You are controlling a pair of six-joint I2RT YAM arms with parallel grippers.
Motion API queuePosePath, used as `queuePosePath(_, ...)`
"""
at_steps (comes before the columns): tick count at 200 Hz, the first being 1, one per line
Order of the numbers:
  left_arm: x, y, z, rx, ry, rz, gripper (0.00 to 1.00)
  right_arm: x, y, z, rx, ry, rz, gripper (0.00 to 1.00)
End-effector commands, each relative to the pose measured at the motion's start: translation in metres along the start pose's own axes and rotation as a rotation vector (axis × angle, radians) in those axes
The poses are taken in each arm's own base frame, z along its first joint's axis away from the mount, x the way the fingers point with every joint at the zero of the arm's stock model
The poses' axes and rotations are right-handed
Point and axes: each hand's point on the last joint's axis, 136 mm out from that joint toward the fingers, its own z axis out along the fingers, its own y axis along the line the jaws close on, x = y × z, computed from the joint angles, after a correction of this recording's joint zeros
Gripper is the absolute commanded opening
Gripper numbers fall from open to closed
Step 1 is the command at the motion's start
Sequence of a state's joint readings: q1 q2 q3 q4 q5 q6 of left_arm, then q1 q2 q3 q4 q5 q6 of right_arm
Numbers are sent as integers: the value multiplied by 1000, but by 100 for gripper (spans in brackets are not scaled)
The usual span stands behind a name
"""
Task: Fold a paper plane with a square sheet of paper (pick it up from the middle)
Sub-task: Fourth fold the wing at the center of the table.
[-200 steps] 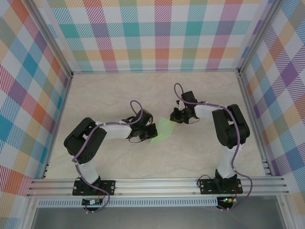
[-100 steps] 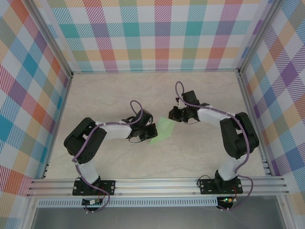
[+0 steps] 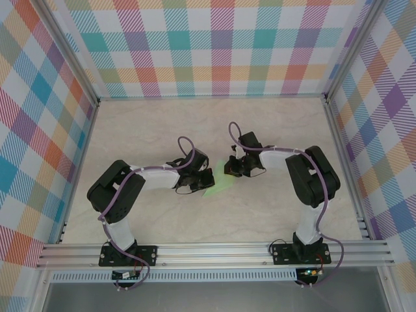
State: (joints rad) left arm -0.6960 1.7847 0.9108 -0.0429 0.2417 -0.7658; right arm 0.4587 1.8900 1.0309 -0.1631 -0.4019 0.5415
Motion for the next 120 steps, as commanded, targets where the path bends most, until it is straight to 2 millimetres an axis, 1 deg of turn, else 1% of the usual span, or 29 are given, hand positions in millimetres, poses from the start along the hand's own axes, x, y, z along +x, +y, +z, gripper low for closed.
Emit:
queuePosePath(1,37,56,5,-204,124,-35,0,-22,-33,-6,86,-51,63,6)
queuePosePath(24,38,56,5,-202,127,-33,0,-37,-55,-17,152,-87,105,6)
queuePosePath(32,39,57,5,-201,129,-33,0,-42,-59,-21,175,-102,110,6)
queuePosePath(41,39,55,5,-198,127,-31,0,-46,-59,-26,188,-116,105,6)
queuePosePath(50,38,54,6,-194,125,-30,0,-50,-52,-32,173,-133,98,6)
queuePosePath(62,38,53,6,-191,125,-29,0,-52,-36,-39,121,-148,78,7)
queuePosePath(69,38,52,6,-189,124,-27,0,-50,-25,-43,96,-156,61,7)
queuePosePath(85,37,51,5,-187,121,-26,0,-41,-3,-49,49,-160,27,7)
queuePosePath(103,37,50,5,-185,120,-23,0,-23,14,-43,-5,-125,30,7)
queuePosePath(120,37,50,5,-184,119,-22,0,-4,28,-30,-60,-71,41,7)
